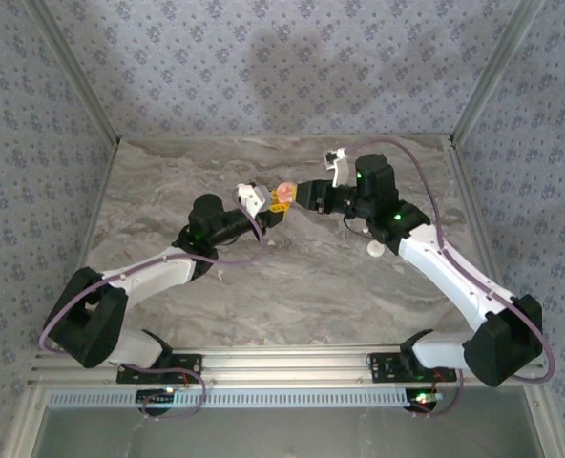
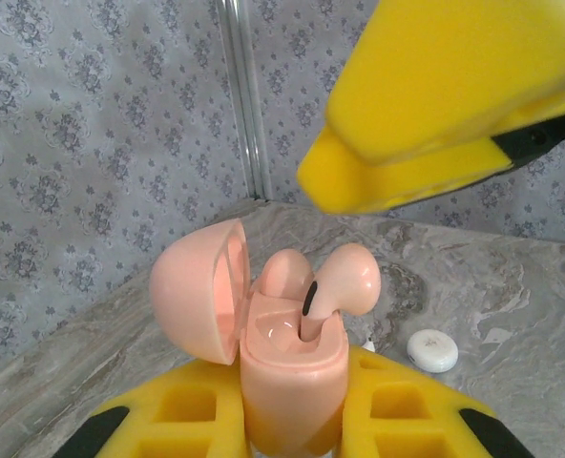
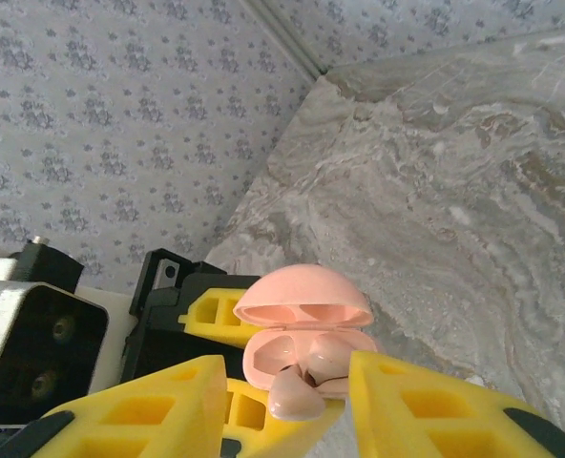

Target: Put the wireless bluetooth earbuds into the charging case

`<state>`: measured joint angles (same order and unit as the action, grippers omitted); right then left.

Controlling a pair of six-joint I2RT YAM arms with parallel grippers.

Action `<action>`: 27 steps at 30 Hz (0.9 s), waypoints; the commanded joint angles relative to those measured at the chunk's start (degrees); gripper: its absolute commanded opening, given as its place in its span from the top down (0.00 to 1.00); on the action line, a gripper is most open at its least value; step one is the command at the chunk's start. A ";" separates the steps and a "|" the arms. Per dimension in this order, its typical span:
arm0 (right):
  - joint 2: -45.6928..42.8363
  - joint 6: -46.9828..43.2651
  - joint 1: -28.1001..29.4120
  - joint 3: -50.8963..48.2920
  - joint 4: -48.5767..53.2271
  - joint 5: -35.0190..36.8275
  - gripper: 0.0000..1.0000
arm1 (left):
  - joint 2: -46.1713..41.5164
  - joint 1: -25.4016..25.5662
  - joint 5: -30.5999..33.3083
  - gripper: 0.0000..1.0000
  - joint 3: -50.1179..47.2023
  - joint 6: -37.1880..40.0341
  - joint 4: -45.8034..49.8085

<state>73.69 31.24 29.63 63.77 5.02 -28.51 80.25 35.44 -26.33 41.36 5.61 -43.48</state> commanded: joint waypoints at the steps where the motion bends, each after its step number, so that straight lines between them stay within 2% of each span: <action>1: 1.00 0.92 -0.18 2.33 0.97 -3.45 0.63 | -1.67 0.39 -0.96 0.88 1.35 1.27 -0.64; 14: 1.65 1.36 -0.18 1.89 1.97 -5.36 0.74 | -1.59 0.39 0.16 0.88 1.35 0.82 -1.00; 27: 1.10 1.21 -0.02 1.97 2.27 -5.76 0.80 | -1.59 0.34 1.10 0.88 1.44 0.72 -0.80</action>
<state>75.18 32.16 29.63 64.03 6.28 -32.67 80.25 35.44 -25.71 41.36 6.00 -43.48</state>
